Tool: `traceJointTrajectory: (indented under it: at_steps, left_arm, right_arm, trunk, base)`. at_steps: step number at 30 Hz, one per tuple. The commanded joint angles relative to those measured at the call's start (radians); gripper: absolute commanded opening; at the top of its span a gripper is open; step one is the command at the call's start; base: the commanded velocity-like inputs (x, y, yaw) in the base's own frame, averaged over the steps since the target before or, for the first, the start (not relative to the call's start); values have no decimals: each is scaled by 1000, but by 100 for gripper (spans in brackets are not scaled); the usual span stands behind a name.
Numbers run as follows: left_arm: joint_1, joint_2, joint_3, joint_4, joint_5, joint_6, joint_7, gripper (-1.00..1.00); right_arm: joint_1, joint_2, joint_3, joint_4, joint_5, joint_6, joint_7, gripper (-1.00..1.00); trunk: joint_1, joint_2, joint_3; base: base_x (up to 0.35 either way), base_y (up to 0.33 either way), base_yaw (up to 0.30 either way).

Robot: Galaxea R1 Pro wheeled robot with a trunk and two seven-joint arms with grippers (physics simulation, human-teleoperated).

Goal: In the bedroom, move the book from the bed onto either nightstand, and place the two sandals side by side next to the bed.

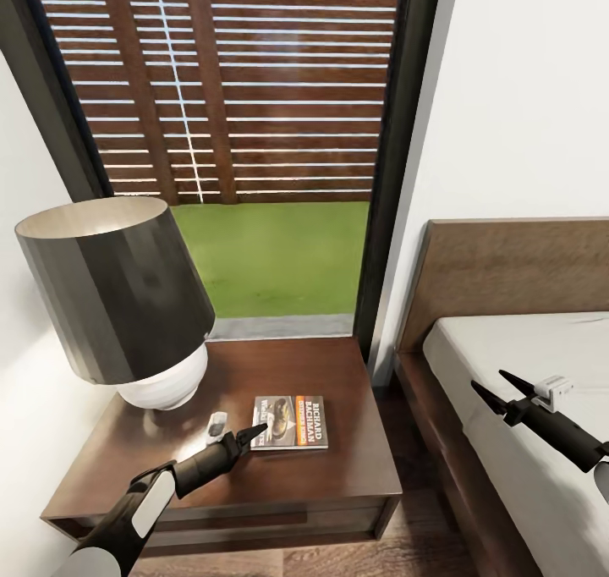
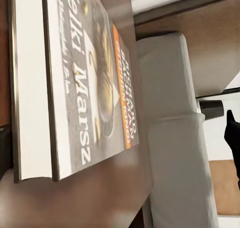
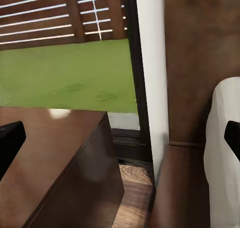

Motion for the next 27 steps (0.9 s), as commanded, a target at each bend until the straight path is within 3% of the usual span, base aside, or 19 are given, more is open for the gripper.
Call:
traceJointTrajectory:
  at_steps: [1, 21, 27]
  left_arm:
    - [0, 0, 1, 0, 5, 8, -1, 100]
    - [0, 0, 1, 0, 5, 8, -1, 100]
    - [0, 0, 1, 0, 5, 9, -1, 100]
  right_arm:
    - [0, 0, 0, 2, -5, -1, 4, 100]
    - [-1, 0, 0, 1, -4, -1, 5, 100]
    - [-1, 0, 0, 1, -4, -1, 5, 100]
  trunk:
    - [0, 0, -1]
    - [0, 0, -1]
    - [0, 0, -1]
  base:
    - [0, 0, 0]
    - [-139, 0, 0]
    - [-270, 0, 0]
